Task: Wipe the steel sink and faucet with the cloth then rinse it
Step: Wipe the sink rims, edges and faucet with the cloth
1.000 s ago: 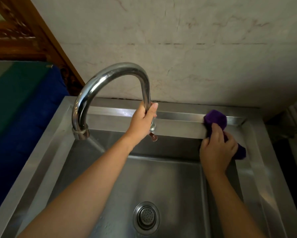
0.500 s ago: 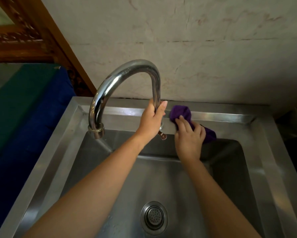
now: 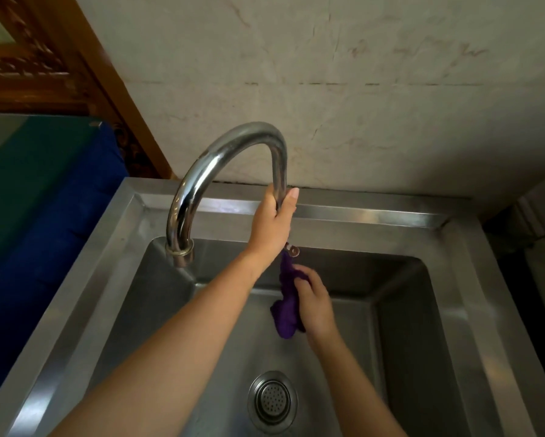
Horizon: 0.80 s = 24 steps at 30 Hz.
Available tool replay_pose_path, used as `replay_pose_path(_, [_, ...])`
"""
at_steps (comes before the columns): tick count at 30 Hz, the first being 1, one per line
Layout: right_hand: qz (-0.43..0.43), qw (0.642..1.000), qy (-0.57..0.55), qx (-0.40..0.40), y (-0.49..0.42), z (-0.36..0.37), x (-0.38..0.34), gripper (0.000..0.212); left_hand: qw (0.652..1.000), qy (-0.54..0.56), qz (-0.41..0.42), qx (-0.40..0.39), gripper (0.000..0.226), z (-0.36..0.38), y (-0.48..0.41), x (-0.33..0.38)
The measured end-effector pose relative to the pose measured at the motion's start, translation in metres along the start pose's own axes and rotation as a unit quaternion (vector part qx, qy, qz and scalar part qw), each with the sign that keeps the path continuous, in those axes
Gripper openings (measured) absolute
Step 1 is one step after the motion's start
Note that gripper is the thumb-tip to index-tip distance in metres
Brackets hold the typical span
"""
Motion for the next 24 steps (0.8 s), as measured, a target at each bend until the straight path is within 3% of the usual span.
replay_pose_path(2, [0.125,0.98,-0.152,-0.006,0.012,0.002,0.018,0.028,0.999,-0.011,0.011,-0.036,0.003,-0.003,0.001,-0.005])
replay_pose_path(5, [0.196,0.939,-0.275,-0.07,0.028,0.012,0.016,0.028,0.997,-0.018,0.038,-0.067,0.029,-0.023,0.008,-0.02])
replay_pose_path(7, [0.234,0.913,-0.312,-0.123,0.038,0.023,0.015,0.033,0.998,0.013,0.028,-0.047,0.039,-0.046,0.02,-0.037])
replay_pose_path(9, [0.255,0.903,-0.318,-0.135,0.043,0.028,0.017,0.033,0.997,0.055,-0.045,0.012,0.035,-0.073,0.041,-0.071])
replay_pose_path(11, [0.262,0.907,-0.304,-0.128,0.047,0.036,0.019,0.033,0.982,0.056,-0.169,0.055,0.026,-0.091,0.072,-0.124])
replay_pose_path(12, [0.262,0.909,-0.3,-0.122,0.049,0.04,0.02,0.036,0.967,0.05,-0.246,0.037,0.022,-0.09,0.092,-0.149])
replay_pose_path(14, [0.238,0.925,-0.284,-0.089,0.048,0.044,0.028,0.035,0.915,0.1,-0.388,-0.033,0.038,-0.077,0.134,-0.184])
replay_pose_path(16, [0.167,0.963,-0.203,-0.053,0.045,0.039,0.031,0.007,0.858,0.216,-0.465,-0.038,0.047,-0.069,0.157,-0.197])
replay_pose_path(18, [0.09,0.991,-0.091,-0.027,0.045,0.031,0.029,0.011,0.845,0.258,-0.468,-0.013,0.033,-0.074,0.159,-0.206])
replay_pose_path(20, [0.048,0.998,-0.039,-0.027,0.045,0.025,0.028,0.009,0.86,0.247,-0.447,0.014,0.014,-0.086,0.155,-0.214])
replay_pose_path(24, [0.045,0.997,0.035,-0.046,0.043,0.018,0.045,0.008,0.902,0.172,-0.395,0.019,0.014,-0.109,0.14,-0.225])
Point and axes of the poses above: each hand's wrist, its own y-axis away from the middle knuckle, its own z-axis out of the palm, x = y × z, the point moved 10 cm from there along -y, towards the middle knuckle, and after that the axes turned 12 degrees about x, right-handed, at the moved point
